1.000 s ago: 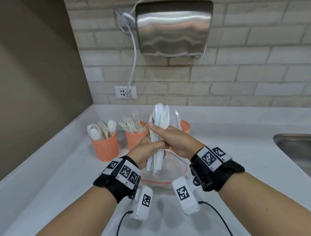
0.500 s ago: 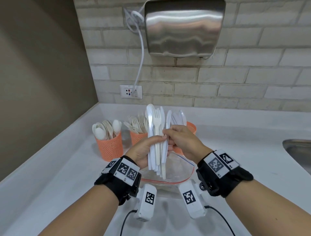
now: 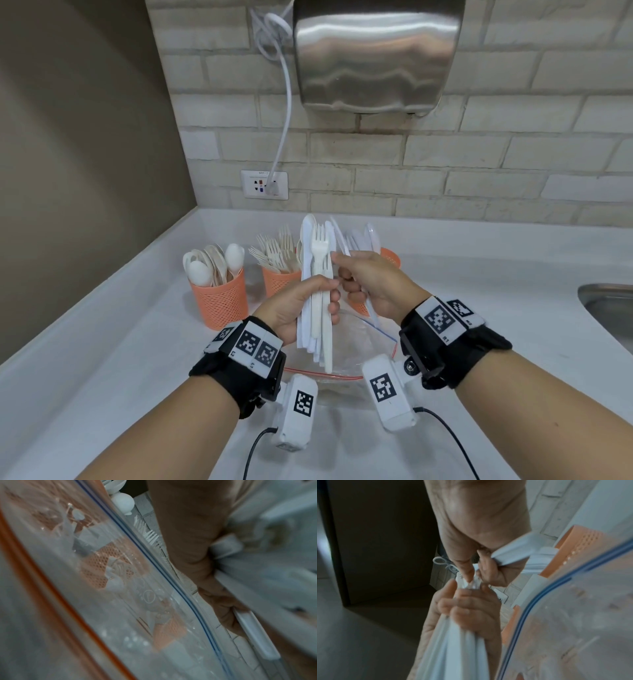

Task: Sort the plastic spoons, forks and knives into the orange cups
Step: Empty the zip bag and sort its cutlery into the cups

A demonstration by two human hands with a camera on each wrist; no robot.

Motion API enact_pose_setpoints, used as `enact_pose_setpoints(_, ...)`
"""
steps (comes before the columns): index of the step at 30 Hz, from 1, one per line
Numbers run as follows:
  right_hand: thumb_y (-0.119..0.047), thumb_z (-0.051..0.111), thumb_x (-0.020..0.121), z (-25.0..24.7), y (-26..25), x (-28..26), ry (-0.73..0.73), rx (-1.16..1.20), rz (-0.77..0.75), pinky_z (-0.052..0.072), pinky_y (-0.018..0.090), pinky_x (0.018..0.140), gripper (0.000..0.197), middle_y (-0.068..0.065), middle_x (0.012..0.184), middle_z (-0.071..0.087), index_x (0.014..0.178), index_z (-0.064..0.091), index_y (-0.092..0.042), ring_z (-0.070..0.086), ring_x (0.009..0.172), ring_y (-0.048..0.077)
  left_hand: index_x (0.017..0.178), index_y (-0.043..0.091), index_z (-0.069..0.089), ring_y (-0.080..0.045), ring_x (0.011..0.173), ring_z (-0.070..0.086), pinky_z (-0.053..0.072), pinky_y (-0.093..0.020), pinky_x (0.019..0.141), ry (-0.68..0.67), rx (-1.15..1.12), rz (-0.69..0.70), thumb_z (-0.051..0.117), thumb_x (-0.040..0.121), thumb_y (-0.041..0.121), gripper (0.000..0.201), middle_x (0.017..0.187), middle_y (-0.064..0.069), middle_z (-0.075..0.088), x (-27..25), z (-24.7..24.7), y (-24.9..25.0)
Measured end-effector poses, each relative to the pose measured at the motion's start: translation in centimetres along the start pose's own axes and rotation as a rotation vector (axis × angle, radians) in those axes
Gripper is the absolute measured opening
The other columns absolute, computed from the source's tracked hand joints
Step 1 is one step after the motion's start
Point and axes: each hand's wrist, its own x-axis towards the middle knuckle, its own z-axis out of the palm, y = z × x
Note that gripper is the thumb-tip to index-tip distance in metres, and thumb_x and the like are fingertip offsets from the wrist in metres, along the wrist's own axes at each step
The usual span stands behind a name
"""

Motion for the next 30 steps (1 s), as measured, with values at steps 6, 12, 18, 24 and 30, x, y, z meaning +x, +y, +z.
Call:
enact_pose_setpoints(6,-0.011,0.055,0.088,0.5,-0.6,0.2,0.027,-0.044,-0.065,0.023,0.017,0.037,0.029,-0.002,0.058,0.038,0.061,0.047,-0.015,0.029,0.046,0.01,0.086,0.004,0.052,-0.014,0.042,0.053,0.049,-0.024,0.047,-0.019,0.0,-0.004,0.05,0.066,0.001,0.021,0.06,-0.006,0.059,0.0,-0.1,0.2)
enact_pose_setpoints(12,-0.014,0.05,0.092,0.8,-0.3,0.5,0.038,-0.055,-0.08,0.027,0.019,0.038,0.015,-0.001,0.062,0.045,0.077,0.05,-0.012,0.036,0.041,0.007,0.075,-0.002,0.062,-0.014,0.045,0.056,0.05,-0.024,0.047,0.024,0.019,-0.014,0.049,0.068,0.002,0.015,0.065,-0.01,0.063,0.2,-0.1,0.3)
enact_pose_setpoints(18,-0.013,0.055,0.086,0.8,0.0,1.4,0.099,-0.029,-0.084,0.026,0.017,0.034,0.019,0.0,0.06,0.047,0.068,0.051,-0.011,0.034,0.038,0.007,0.096,0.01,0.051,-0.017,0.042,0.053,0.048,-0.024,0.045,0.029,0.009,-0.027,0.05,0.068,0.003,0.029,0.063,-0.009,0.058,0.3,-0.1,0.3)
enact_pose_setpoints(24,-0.009,0.047,0.088,0.9,0.5,2.5,0.191,-0.075,-0.113,0.028,0.02,0.036,0.025,0.001,0.052,0.035,0.065,0.041,-0.011,0.034,0.037,0.009,0.09,0.005,0.057,-0.016,0.046,0.057,0.05,-0.025,0.046,0.082,0.129,0.063,0.051,0.085,-0.009,0.015,0.064,-0.007,0.064,0.8,0.0,0.1)
enact_pose_setpoints(30,-0.007,0.045,0.091,0.2,0.9,2.3,0.145,0.011,-0.129,0.031,0.018,0.036,0.027,0.003,0.05,0.043,0.065,0.043,-0.011,0.04,0.032,0.006,0.093,-0.003,0.061,-0.019,0.062,0.07,0.058,-0.027,0.056,0.102,0.114,0.063,0.041,0.086,-0.006,0.021,0.072,-0.01,0.072,0.9,-0.8,0.0)
